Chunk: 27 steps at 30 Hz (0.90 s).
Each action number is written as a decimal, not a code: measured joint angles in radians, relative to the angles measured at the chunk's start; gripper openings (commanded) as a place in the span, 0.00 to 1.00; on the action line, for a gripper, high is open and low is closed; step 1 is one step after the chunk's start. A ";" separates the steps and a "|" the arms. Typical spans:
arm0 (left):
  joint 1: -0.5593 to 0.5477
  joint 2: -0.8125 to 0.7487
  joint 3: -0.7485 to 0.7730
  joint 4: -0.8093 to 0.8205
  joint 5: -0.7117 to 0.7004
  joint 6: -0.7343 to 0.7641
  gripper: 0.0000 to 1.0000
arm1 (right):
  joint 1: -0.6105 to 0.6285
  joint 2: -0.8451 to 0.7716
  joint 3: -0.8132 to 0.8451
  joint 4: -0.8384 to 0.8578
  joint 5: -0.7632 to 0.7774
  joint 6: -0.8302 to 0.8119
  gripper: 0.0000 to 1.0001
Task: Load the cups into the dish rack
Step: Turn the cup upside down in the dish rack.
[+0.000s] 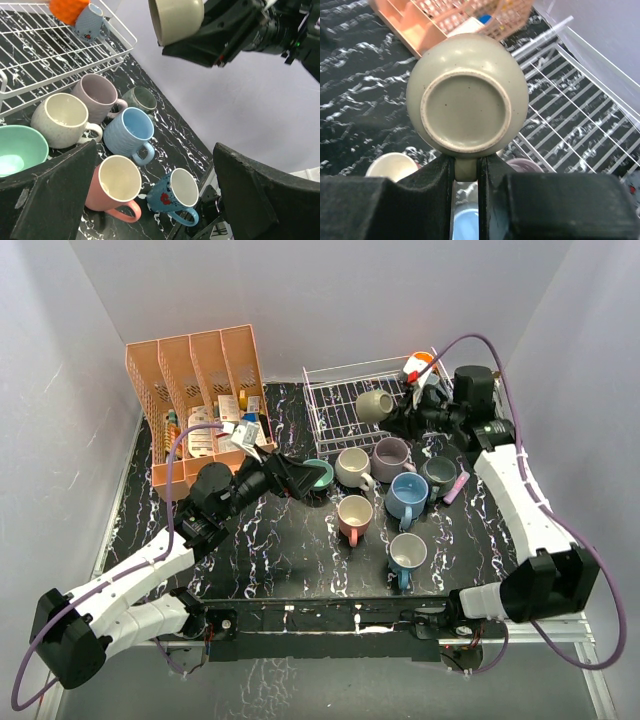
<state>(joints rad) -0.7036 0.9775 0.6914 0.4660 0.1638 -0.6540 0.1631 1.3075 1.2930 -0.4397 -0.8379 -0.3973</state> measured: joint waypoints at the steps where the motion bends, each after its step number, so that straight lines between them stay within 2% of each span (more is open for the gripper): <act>1: 0.000 0.000 -0.002 -0.009 -0.004 0.000 0.97 | -0.012 0.028 0.033 -0.031 0.009 -0.021 0.08; 11: 0.001 -0.003 -0.005 -0.074 -0.026 0.002 0.97 | -0.135 0.285 0.297 -0.232 0.129 -0.190 0.08; 27: 0.001 -0.056 -0.007 -0.161 -0.051 0.011 0.97 | -0.192 0.634 0.479 -0.224 0.296 -0.293 0.08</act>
<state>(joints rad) -0.7025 0.9218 0.6846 0.3050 0.1127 -0.6426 -0.0292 1.9419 1.7718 -0.6640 -0.5419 -0.6903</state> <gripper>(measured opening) 0.969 0.188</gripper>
